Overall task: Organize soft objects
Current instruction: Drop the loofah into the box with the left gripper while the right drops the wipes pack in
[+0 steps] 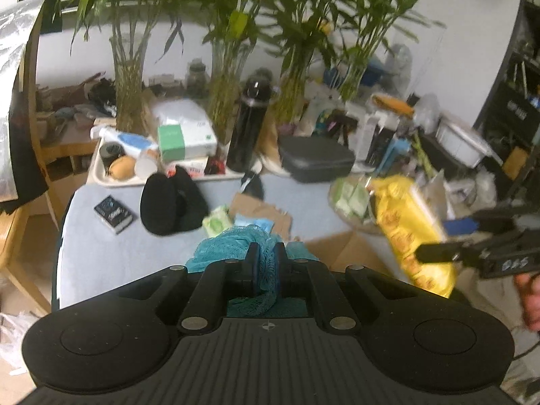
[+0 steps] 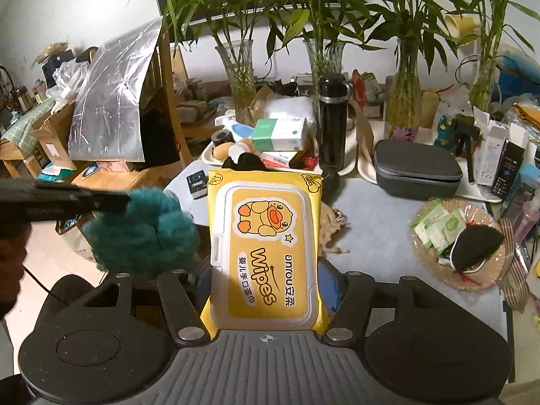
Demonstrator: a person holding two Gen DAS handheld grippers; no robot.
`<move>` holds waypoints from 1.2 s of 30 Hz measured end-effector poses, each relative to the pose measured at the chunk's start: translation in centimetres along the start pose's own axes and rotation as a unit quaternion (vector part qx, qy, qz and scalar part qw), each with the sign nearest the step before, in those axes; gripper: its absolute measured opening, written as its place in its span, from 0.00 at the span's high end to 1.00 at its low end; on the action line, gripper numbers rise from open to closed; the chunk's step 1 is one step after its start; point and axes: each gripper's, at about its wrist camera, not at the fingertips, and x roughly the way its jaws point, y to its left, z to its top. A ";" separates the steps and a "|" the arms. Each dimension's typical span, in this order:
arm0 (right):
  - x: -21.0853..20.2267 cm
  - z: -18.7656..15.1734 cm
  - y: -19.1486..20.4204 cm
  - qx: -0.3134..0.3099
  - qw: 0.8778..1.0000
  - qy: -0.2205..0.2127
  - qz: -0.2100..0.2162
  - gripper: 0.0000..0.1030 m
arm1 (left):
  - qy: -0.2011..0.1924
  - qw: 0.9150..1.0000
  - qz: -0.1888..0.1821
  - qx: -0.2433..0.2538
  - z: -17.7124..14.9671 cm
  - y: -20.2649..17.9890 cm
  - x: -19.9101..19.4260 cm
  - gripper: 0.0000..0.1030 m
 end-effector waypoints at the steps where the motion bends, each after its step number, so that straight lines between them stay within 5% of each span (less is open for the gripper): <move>1: 0.1 0.0 0.0 0.001 1.000 0.002 0.001 0.37 | 0.007 1.000 0.000 0.001 -0.4 0.0 0.4 0.91; 4: 0.4 -0.3 0.1 0.005 1.000 0.010 0.006 0.37 | 0.020 1.000 0.000 0.008 -1.5 0.1 1.4 0.89; 8: 1.1 -0.7 0.1 0.013 1.000 0.020 0.005 0.37 | 0.017 0.999 0.037 0.012 -2.4 0.0 1.1 0.52; 9: 1.3 -0.8 0.1 0.014 1.000 0.023 0.005 0.37 | 0.012 0.999 0.041 0.011 -2.6 0.1 0.8 0.49; 26: 4.4 -0.5 2.0 0.006 0.998 0.065 -0.013 0.37 | 0.023 0.998 0.066 -0.005 -4.5 1.3 -1.3 0.44; 29: 5.4 -0.4 2.3 0.001 0.997 0.081 -0.013 0.31 | 0.025 0.998 0.064 -0.013 -4.5 1.6 -1.4 0.44; 33: 5.5 -0.3 2.2 -0.003 0.997 0.068 -0.022 0.08 | 0.028 0.997 0.074 -0.017 -4.5 1.8 -1.4 0.43; 36: 5.6 -0.5 2.0 -0.004 0.997 0.068 -0.021 0.04 | 0.032 0.996 0.077 -0.023 -4.6 2.0 -1.3 0.43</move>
